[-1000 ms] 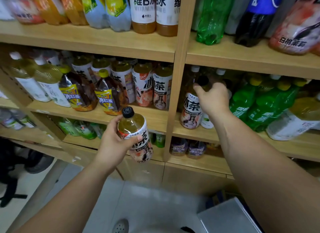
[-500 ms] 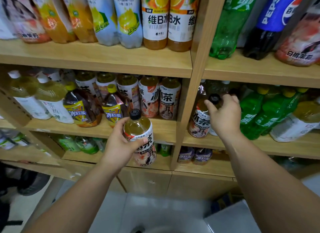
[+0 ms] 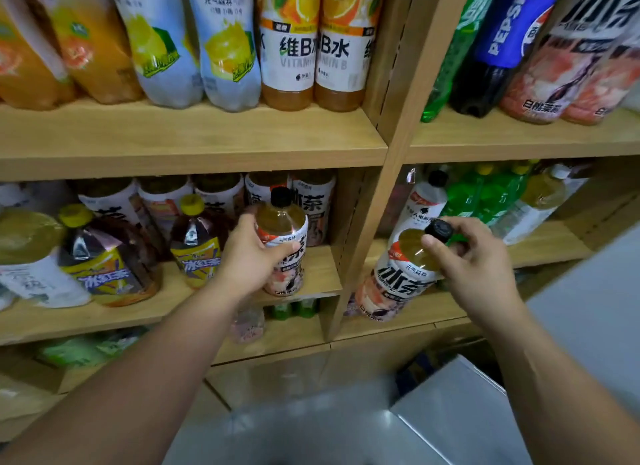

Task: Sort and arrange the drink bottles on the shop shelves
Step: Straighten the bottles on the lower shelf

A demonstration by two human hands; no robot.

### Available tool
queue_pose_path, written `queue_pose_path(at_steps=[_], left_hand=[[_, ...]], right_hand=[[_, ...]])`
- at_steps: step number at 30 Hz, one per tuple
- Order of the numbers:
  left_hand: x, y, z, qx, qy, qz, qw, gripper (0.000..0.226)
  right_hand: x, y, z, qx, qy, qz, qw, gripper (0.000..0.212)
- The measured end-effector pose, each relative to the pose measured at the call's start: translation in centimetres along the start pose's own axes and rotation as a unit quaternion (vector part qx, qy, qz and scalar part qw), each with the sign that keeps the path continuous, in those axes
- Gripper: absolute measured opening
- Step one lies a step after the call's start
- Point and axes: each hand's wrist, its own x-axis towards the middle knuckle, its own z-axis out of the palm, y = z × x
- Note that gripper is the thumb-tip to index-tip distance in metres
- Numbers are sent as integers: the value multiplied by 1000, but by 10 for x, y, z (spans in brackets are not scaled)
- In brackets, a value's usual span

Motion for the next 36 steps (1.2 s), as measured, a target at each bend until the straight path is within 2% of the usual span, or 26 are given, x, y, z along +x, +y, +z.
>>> queue_pose_path(at_steps=[4, 8, 15, 20, 23, 28, 32, 36], left_hand=[[19, -1, -2, 42, -22, 31, 998, 76], [26, -4, -5, 83, -40, 49, 995, 80], [23, -9, -16, 90, -69, 50, 992, 63], [19, -8, -19, 105, -70, 47, 991, 60], [21, -7, -23, 159, -72, 50, 983, 63], [15, -6, -23, 200, -58, 36, 977, 61], [16, -8, -22, 238, -56, 43, 969, 81], [11, -6, -20, 224, -58, 34, 972, 92]], right_hand=[[-11, -24, 8, -30, -35, -69, 997, 18], [-11, -36, 24, -37, -81, -83, 993, 17], [-6, -55, 63, -40, -111, -117, 986, 21], [8, -61, 86, -73, -100, -136, 983, 30], [14, -61, 98, -121, -113, -148, 975, 39], [24, -54, 106, -133, -93, -140, 977, 40], [25, -50, 116, -163, -76, -140, 974, 44], [10, -43, 126, -146, -31, -172, 974, 49]])
